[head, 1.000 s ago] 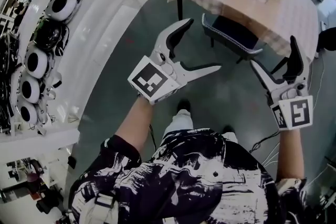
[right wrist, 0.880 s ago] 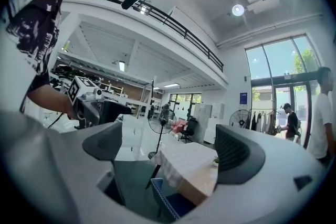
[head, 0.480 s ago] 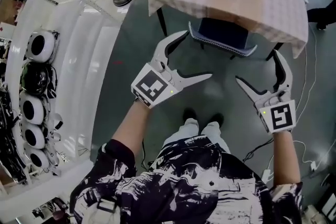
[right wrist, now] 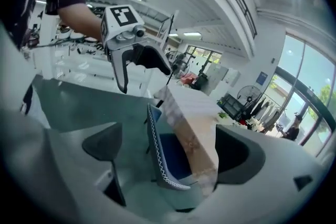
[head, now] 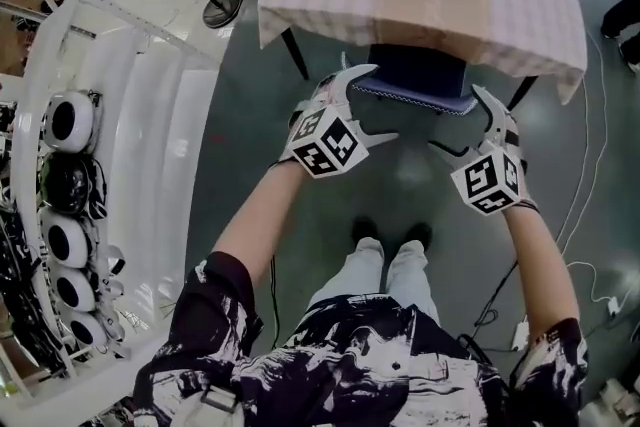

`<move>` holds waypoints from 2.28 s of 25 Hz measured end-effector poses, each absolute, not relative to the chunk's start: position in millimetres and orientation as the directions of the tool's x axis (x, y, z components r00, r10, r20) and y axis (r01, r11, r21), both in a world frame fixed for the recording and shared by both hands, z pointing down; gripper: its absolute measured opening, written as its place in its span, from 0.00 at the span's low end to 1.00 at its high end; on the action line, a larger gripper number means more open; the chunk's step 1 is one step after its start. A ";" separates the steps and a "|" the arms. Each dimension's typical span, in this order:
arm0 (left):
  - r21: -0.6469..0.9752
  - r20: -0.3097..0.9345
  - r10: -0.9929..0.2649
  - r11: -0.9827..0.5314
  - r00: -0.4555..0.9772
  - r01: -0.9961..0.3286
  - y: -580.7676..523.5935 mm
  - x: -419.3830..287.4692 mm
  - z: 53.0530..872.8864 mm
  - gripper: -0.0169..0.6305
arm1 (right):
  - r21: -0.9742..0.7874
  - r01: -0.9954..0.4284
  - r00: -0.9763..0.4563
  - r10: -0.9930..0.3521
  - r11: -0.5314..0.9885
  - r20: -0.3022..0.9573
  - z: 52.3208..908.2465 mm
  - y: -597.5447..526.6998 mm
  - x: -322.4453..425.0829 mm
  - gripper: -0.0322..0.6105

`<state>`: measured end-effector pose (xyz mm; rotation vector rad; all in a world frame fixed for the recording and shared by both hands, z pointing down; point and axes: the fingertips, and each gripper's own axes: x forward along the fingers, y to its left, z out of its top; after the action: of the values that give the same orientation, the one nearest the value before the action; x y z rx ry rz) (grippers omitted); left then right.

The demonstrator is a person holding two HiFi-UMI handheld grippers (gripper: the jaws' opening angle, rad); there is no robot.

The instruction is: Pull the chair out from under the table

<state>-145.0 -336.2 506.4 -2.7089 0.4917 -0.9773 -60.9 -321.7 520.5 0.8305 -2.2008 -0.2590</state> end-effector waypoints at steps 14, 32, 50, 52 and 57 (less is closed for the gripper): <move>-0.252 0.931 -0.186 -0.950 0.313 0.185 -409.0 -176.4 715.8 0.78 | 0.375 -0.140 -0.172 -0.396 0.916 0.902 725.2 -386.1 -47.9 0.83; -0.244 0.937 -0.169 -0.943 0.305 0.227 -410.6 -174.0 745.0 0.28 | 0.264 -0.213 -0.172 -0.302 0.941 0.938 748.9 -382.7 -49.2 0.35; -0.232 0.944 -0.167 -0.949 0.283 0.215 -363.2 -176.8 747.1 0.27 | 0.183 -0.193 -0.188 -0.219 0.964 0.957 752.7 -329.8 -51.4 0.33; -0.221 0.947 -0.156 -0.951 0.280 0.216 -351.2 -176.3 744.8 0.27 | 0.173 -0.192 -0.190 -0.210 0.966 0.959 750.4 -318.0 -50.8 0.33; -0.218 0.946 -0.155 -0.955 0.285 0.202 -314.0 -173.7 743.6 0.27 | 0.174 -0.178 -0.190 -0.207 0.969 0.960 749.9 -283.1 -48.4 0.33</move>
<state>-173.7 -314.0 743.6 -2.2629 -0.0427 -1.7176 -48.4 -283.1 749.9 0.2863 -1.7706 -0.0269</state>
